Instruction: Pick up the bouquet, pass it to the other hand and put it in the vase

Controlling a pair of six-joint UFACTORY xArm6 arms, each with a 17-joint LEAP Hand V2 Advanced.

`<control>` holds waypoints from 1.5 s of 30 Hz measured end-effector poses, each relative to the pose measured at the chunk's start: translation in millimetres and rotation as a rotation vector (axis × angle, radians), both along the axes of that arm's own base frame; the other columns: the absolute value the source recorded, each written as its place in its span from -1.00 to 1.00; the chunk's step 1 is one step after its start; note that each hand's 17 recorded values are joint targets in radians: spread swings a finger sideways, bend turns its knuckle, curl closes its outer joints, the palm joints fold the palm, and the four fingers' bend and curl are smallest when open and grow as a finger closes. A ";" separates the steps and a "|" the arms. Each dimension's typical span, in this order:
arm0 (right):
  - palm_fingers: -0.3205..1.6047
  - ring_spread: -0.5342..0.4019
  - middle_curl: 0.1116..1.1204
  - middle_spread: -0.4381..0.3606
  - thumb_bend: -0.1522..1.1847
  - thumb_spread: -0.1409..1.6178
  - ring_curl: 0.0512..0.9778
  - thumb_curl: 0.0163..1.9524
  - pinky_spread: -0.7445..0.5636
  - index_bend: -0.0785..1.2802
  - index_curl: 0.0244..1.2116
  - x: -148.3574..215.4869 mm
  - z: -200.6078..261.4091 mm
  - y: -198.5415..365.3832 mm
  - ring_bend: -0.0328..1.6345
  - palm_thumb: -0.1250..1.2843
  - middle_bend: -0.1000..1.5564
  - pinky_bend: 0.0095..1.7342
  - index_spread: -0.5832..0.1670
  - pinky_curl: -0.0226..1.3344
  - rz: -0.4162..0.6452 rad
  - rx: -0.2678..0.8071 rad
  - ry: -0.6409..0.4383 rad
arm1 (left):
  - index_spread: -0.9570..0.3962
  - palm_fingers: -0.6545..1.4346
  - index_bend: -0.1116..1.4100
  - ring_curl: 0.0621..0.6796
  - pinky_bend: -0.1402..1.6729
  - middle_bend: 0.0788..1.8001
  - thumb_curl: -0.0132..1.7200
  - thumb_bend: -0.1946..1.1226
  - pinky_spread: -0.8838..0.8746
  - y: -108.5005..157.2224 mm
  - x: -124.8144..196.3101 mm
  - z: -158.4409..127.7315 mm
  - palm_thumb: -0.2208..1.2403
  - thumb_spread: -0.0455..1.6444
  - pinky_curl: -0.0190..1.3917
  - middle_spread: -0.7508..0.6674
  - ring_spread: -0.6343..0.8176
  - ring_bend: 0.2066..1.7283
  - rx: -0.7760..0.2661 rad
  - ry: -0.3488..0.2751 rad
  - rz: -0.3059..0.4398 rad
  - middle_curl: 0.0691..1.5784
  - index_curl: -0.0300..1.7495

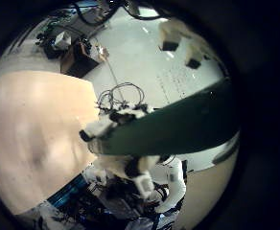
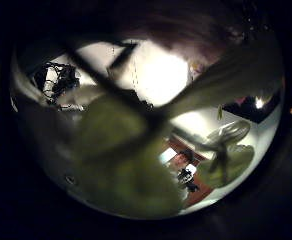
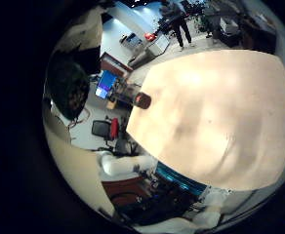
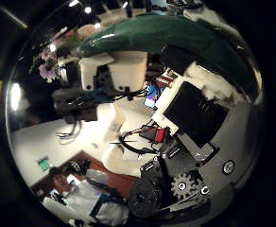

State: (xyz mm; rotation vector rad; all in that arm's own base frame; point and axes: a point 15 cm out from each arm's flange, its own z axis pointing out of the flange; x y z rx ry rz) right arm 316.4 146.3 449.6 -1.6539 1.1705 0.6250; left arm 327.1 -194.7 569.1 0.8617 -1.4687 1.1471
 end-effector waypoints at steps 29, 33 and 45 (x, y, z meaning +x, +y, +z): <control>-0.70 0.33 -0.50 0.04 -0.83 0.28 -0.37 -0.42 0.59 -0.55 -0.34 19.7 -44.2 -35.1 0.14 0.10 -0.28 0.22 -0.60 -0.14 -0.133 0.026 0.099 | -0.49 0.63 0.37 0.62 0.49 0.39 -0.21 -0.68 -0.63 159.1 41.5 100.3 0.59 0.26 0.44 -0.57 -0.67 0.75 0.066 -0.361 0.569 0.05 0.08; -0.69 0.45 -0.54 0.11 -0.82 0.28 -0.44 -0.46 0.72 -0.62 -0.39 23.4 -46.5 -36.3 0.08 0.07 -0.36 0.16 -0.60 -0.21 -0.133 0.030 0.108 | -0.50 0.64 0.35 0.62 0.46 0.39 -0.19 -0.71 -0.64 205.8 31.9 107.0 0.60 0.26 0.48 -0.57 -0.67 0.75 0.122 -0.405 0.676 0.06 0.12; -0.63 0.53 -0.57 0.17 -0.81 0.29 -0.55 -0.52 0.85 -0.65 -0.50 32.8 -57.9 -38.8 0.00 0.06 -0.45 0.09 -0.53 -0.33 -0.123 0.042 0.138 | -0.54 0.65 0.27 0.61 0.40 0.38 -0.16 -0.72 -0.68 304.8 -9.3 75.6 0.58 0.26 0.57 -0.58 -0.66 0.74 0.244 -0.387 0.836 0.06 0.21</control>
